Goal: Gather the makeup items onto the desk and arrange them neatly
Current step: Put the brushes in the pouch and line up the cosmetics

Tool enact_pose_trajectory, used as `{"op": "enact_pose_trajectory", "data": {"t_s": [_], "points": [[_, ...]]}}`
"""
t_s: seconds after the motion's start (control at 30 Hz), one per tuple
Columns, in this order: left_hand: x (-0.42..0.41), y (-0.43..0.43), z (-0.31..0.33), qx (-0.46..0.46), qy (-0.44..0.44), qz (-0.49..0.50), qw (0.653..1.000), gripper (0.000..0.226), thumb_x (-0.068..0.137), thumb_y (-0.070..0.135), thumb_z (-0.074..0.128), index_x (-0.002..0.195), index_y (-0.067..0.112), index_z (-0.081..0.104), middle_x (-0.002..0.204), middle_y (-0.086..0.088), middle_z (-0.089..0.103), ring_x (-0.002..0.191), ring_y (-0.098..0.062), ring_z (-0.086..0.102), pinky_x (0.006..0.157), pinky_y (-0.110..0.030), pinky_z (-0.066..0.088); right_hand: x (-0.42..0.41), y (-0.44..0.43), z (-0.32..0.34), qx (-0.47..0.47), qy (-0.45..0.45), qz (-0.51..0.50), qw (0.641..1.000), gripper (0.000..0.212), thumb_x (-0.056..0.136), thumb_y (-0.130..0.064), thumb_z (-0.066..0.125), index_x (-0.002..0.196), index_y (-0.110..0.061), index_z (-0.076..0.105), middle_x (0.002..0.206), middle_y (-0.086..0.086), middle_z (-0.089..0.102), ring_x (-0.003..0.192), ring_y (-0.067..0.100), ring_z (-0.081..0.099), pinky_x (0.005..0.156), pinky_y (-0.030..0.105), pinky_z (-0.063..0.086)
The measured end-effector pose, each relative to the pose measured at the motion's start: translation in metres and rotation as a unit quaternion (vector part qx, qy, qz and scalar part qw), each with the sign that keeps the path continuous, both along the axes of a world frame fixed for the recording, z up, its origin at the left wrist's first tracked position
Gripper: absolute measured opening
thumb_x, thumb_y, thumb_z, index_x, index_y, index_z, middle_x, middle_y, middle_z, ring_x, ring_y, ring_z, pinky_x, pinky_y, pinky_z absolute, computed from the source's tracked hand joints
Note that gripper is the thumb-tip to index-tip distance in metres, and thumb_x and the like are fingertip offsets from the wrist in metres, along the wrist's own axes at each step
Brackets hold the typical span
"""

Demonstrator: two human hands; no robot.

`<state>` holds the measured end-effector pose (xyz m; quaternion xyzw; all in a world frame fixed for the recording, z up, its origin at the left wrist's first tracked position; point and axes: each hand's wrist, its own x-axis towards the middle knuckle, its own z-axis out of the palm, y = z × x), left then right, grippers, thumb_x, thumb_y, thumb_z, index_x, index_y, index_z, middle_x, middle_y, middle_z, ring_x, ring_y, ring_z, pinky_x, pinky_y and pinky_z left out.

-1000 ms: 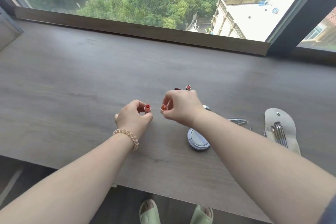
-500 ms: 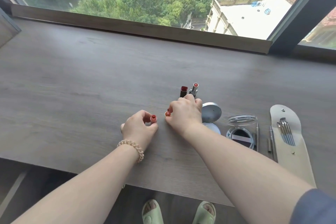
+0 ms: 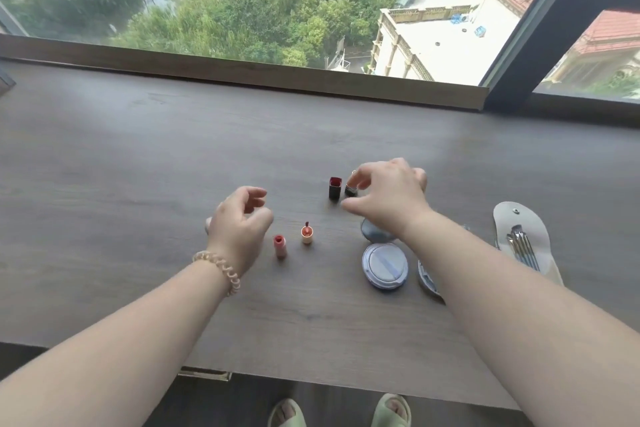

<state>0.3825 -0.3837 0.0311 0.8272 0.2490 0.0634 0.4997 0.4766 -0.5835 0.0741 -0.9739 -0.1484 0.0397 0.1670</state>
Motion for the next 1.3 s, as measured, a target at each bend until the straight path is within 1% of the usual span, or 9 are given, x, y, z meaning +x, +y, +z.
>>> {"op": "enact_pose_trajectory", "data": {"t_s": [0.07, 0.17, 0.37, 0.53, 0.63, 0.8, 0.93, 1.17, 1.3], "points": [[0.031, 0.004, 0.01, 0.015, 0.029, -0.022, 0.999, 0.021, 0.061, 0.037, 0.048, 0.08, 0.036, 0.057, 0.082, 0.019, 0.063, 0.087, -0.014, 0.062, 0.097, -0.051, 0.044, 0.023, -0.011, 0.004, 0.055, 0.005, -0.079, 0.995, 0.023, 0.073, -0.046, 0.063, 0.092, -0.032, 0.066, 0.088, -0.014, 0.066, 0.108, 0.015, 0.049, 0.087, 0.036, 0.027], [0.075, -0.009, 0.022, 0.078, 0.089, -0.135, 0.984, 0.031, 0.063, 0.039, 0.053, 0.093, 0.036, 0.058, 0.086, 0.022, 0.061, 0.095, -0.014, 0.062, 0.099, -0.043, 0.043, 0.047, -0.014, -0.003, -0.028, 0.057, -0.097, 0.993, 0.033, 0.073, -0.052, 0.062, 0.1, -0.033, 0.062, 0.099, -0.01, 0.067, 0.114, 0.019, 0.047, 0.091, 0.037, 0.027], [0.121, -0.045, 0.0, 0.276, 0.189, -0.276, 0.901, 0.055, 0.063, 0.044, 0.059, 0.117, 0.041, 0.052, 0.116, 0.012, 0.06, 0.114, -0.022, 0.051, 0.088, -0.036, 0.032, 0.066, 0.009, -0.025, -0.116, 0.121, -0.055, 0.984, 0.037, 0.062, -0.046, 0.07, 0.096, -0.031, 0.064, 0.092, -0.006, 0.065, 0.105, 0.021, 0.05, 0.088, 0.036, 0.029], [0.132, -0.057, -0.01, 0.349, 0.139, -0.278, 0.884, 0.024, 0.075, 0.031, 0.06, 0.099, 0.033, 0.061, 0.11, 0.011, 0.065, 0.108, -0.018, 0.057, 0.081, -0.035, 0.024, 0.08, 0.015, -0.037, -0.13, 0.112, -0.035, 0.985, 0.015, 0.066, -0.036, 0.066, 0.068, -0.023, 0.059, 0.07, -0.007, 0.062, 0.08, 0.022, 0.056, 0.091, 0.038, 0.029], [0.133, -0.056, -0.015, 0.347, 0.133, -0.254, 0.893, 0.016, 0.078, 0.031, 0.058, 0.092, 0.031, 0.065, 0.106, 0.009, 0.065, 0.107, -0.019, 0.058, 0.081, -0.034, 0.024, 0.084, 0.015, -0.04, -0.13, 0.093, -0.029, 0.987, 0.02, 0.069, -0.031, 0.062, 0.058, -0.018, 0.051, 0.063, -0.004, 0.056, 0.075, 0.025, 0.054, 0.098, 0.041, 0.027], [0.117, -0.048, 0.016, 0.299, 0.079, -0.158, 0.938, 0.017, 0.073, 0.039, 0.059, 0.083, 0.027, 0.066, 0.087, 0.01, 0.067, 0.089, -0.017, 0.059, 0.075, -0.034, 0.023, 0.073, 0.011, -0.018, -0.04, 0.004, -0.039, 0.998, 0.021, 0.069, -0.034, 0.056, 0.058, -0.017, 0.049, 0.061, -0.005, 0.053, 0.08, 0.027, 0.051, 0.095, 0.04, 0.026], [0.068, -0.045, 0.06, 0.361, 0.047, -0.16, 0.918, 0.015, 0.07, 0.042, 0.058, 0.075, 0.03, 0.064, 0.077, 0.013, 0.065, 0.088, -0.013, 0.056, 0.076, -0.034, 0.024, 0.041, 0.009, 0.021, 0.034, -0.03, -0.014, 0.999, 0.019, 0.066, -0.037, 0.056, 0.066, -0.018, 0.059, 0.065, -0.004, 0.058, 0.086, 0.025, 0.051, 0.092, 0.04, 0.028], [-0.008, -0.058, 0.044, 0.418, 0.127, -0.152, 0.887, 0.02, 0.072, 0.049, 0.053, 0.069, 0.032, 0.061, 0.077, 0.011, 0.059, 0.094, -0.015, 0.051, 0.078, -0.035, 0.025, -0.037, 0.008, 0.007, -0.101, 0.014, 0.113, 0.988, 0.017, 0.075, -0.036, 0.057, 0.083, -0.025, 0.067, 0.096, -0.003, 0.059, 0.116, 0.024, 0.038, 0.108, 0.048, 0.013], [-0.023, -0.072, 0.02, 0.432, 0.143, -0.173, 0.874, 0.025, 0.076, 0.046, 0.049, 0.086, 0.032, 0.067, 0.101, 0.009, 0.052, 0.116, -0.019, 0.034, 0.09, -0.037, 0.021, -0.058, 0.005, -0.017, -0.122, 0.037, 0.121, 0.984, 0.022, 0.082, -0.033, 0.054, 0.093, -0.025, 0.07, 0.122, -0.002, 0.051, 0.135, 0.025, 0.02, 0.112, 0.048, 0.001]]}}
